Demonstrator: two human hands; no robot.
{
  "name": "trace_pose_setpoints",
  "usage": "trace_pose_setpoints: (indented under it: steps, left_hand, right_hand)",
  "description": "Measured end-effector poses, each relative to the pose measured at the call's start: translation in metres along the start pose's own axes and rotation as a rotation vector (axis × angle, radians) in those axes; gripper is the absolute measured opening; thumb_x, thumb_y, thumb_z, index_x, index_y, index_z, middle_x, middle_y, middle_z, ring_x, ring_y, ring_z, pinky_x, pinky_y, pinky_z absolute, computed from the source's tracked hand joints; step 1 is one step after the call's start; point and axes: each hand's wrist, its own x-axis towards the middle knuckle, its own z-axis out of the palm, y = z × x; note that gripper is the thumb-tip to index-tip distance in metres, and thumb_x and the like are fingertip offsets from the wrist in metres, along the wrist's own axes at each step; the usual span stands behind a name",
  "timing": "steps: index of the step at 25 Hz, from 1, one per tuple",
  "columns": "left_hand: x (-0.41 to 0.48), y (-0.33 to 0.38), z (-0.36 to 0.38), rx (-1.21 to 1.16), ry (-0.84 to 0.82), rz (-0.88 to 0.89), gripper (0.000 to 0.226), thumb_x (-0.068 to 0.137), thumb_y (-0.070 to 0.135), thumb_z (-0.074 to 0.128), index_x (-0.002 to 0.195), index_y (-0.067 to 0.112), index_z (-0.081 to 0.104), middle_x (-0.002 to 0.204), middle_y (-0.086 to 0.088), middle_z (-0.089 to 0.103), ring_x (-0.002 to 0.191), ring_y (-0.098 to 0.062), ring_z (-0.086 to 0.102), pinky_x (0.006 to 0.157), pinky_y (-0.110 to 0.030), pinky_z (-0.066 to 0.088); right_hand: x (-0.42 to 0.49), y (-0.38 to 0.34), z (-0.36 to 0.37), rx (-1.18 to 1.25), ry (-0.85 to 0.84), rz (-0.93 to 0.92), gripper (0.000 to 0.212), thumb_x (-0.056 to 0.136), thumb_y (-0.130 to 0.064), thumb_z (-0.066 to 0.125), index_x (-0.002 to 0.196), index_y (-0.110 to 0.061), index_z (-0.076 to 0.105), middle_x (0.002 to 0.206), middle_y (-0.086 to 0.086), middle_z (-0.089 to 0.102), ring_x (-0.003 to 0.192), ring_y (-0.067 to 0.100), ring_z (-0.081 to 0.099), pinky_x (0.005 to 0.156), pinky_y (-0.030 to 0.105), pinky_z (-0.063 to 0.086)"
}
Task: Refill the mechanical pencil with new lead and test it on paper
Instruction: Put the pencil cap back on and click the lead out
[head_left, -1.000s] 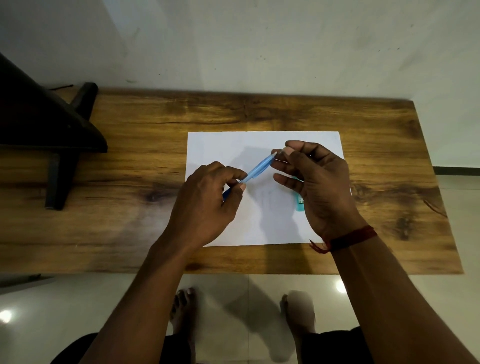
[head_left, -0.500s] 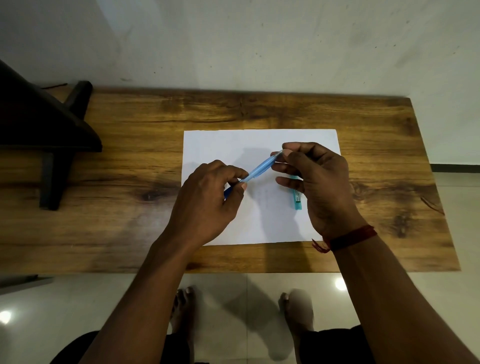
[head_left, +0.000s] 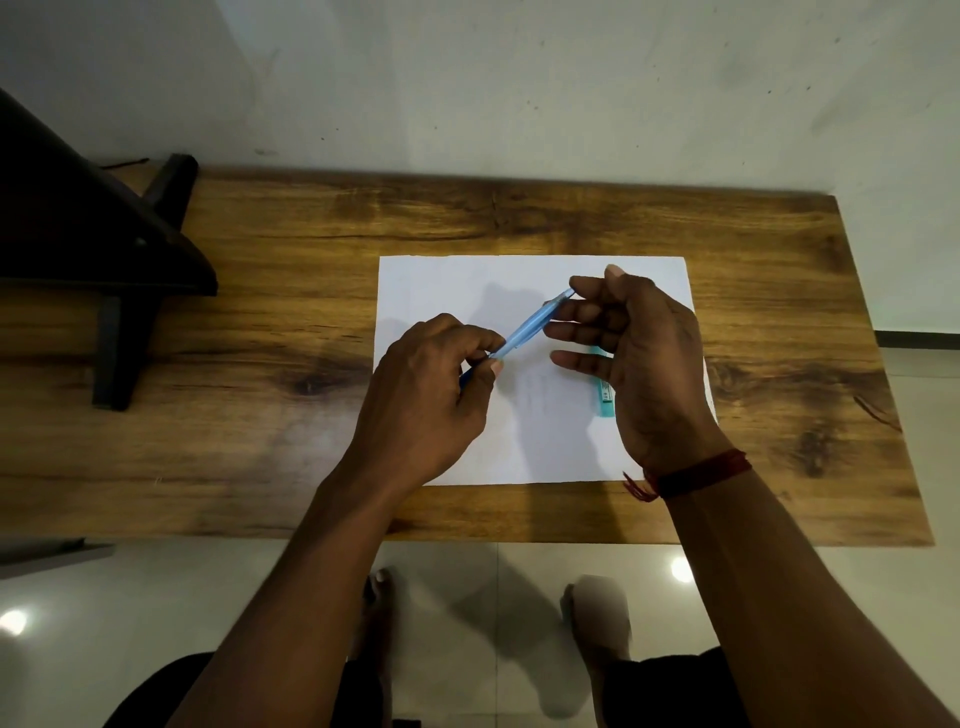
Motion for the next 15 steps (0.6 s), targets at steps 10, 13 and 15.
trace_pose_setpoints:
  steps: [10,13,15]
  left_hand:
    - [-0.004,0.001,-0.001,-0.026,0.04,0.003,0.018,0.087,0.018,0.065,0.103,0.011,0.07,0.093,-0.002,0.067,0.076,-0.006,0.05,0.066,-0.009,0.034]
    - [-0.005,0.0,-0.002,-0.036,0.042,-0.017,0.017,0.086,0.017,0.066,0.101,0.012,0.069,0.093,-0.002,0.067,0.075,-0.007,0.05,0.065,-0.009,0.034]
    - [-0.006,-0.001,-0.002,-0.04,0.029,-0.04,0.016,0.086,0.018,0.066,0.1,0.012,0.069,0.093,-0.002,0.067,0.075,-0.008,0.051,0.063,-0.009,0.034]
  right_hand:
    - [-0.004,0.005,0.016,0.0,-0.001,-0.057,0.028,0.097,-0.026,0.048,0.1,-0.006,0.067,0.089,0.015,0.075,0.085,0.026,0.073,0.066,0.035,0.06]
    - [-0.006,0.006,0.021,0.015,-0.017,-0.069,0.028,0.096,-0.024,0.049,0.099,-0.001,0.065,0.086,0.014,0.075,0.084,0.025,0.074,0.064,0.035,0.06]
    - [-0.009,0.006,0.024,0.042,-0.047,-0.069,0.027,0.096,-0.023,0.049,0.097,0.0,0.063,0.083,0.012,0.076,0.083,0.026,0.074,0.063,0.035,0.06]
